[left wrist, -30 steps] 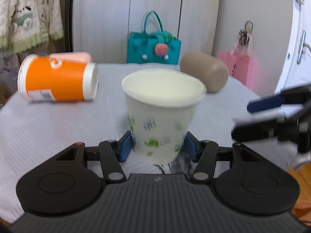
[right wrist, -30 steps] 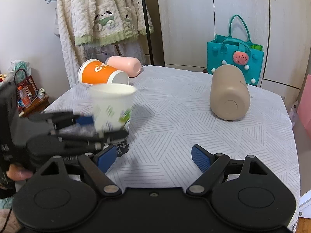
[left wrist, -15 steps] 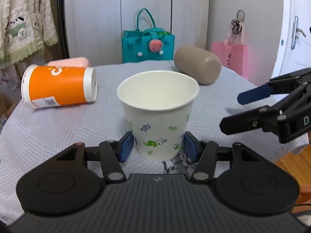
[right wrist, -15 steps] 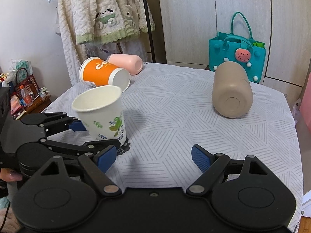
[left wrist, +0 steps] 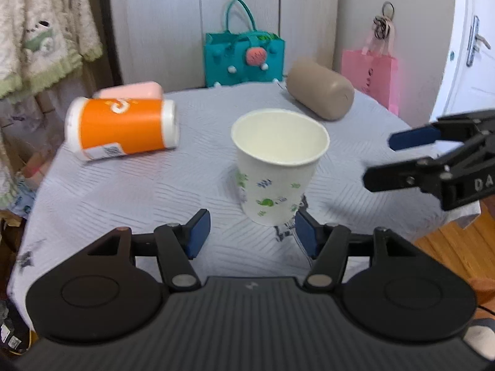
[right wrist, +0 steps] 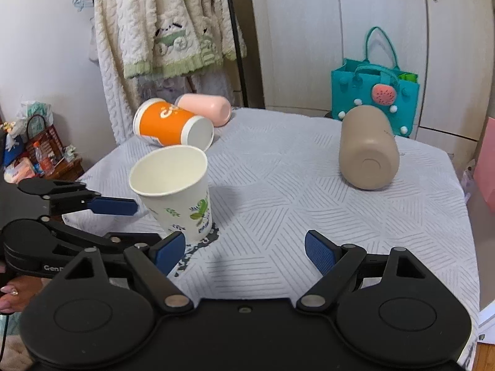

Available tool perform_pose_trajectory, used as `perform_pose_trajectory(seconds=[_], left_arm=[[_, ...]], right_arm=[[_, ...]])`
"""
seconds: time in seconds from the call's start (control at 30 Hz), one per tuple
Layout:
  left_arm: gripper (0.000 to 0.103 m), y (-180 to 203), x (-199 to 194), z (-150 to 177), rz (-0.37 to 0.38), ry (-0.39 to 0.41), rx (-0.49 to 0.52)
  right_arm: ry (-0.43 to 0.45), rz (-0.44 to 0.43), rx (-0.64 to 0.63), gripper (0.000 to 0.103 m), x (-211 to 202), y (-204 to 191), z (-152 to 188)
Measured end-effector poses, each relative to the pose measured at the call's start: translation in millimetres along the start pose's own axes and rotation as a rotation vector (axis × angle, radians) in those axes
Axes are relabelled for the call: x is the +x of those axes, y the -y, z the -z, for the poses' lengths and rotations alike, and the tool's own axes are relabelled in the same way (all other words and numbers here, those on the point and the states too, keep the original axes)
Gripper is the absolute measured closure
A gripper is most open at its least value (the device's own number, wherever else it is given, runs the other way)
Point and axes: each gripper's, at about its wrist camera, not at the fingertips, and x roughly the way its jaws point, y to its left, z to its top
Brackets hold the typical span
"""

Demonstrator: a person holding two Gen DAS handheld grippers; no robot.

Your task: Flip cup upright

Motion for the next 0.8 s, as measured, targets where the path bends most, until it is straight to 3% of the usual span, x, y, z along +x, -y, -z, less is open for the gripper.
perform_pose_trajectory(seconds=[0.13, 0.27, 0.37, 0.5, 0.6, 0.8], left_arm=[[0.034, -9, -27, -6, -0.037, 0.026, -0.044], [0.012, -12, -59, -12, -0.116, 0.065, -0.056], [0.000, -13, -79, -14, -0.194, 0.094, -0.064], [0.000, -14, -93, -16, -0.240, 0.050, -0.079], [0.000, -12, -96, -14, -0.275, -0.019, -0.074], [0.000, -10, -105, -5, -0.262, -0.022, -0.108]], right_arm=[[0.063, 0.017, 0.006, 0.014, -25, -18, 3], [0.135, 0.068, 0.036, 0.002, -47, -35, 7], [0.150, 0.129, 0.070, 0.000, -55, -44, 6], [0.171, 0.234, 0.061, 0.000, -63, -58, 3], [0.168, 0.237, 0.070, 0.000, -72, -66, 1], [0.204, 0.241, 0.085, 0.000, -91, -85, 7]])
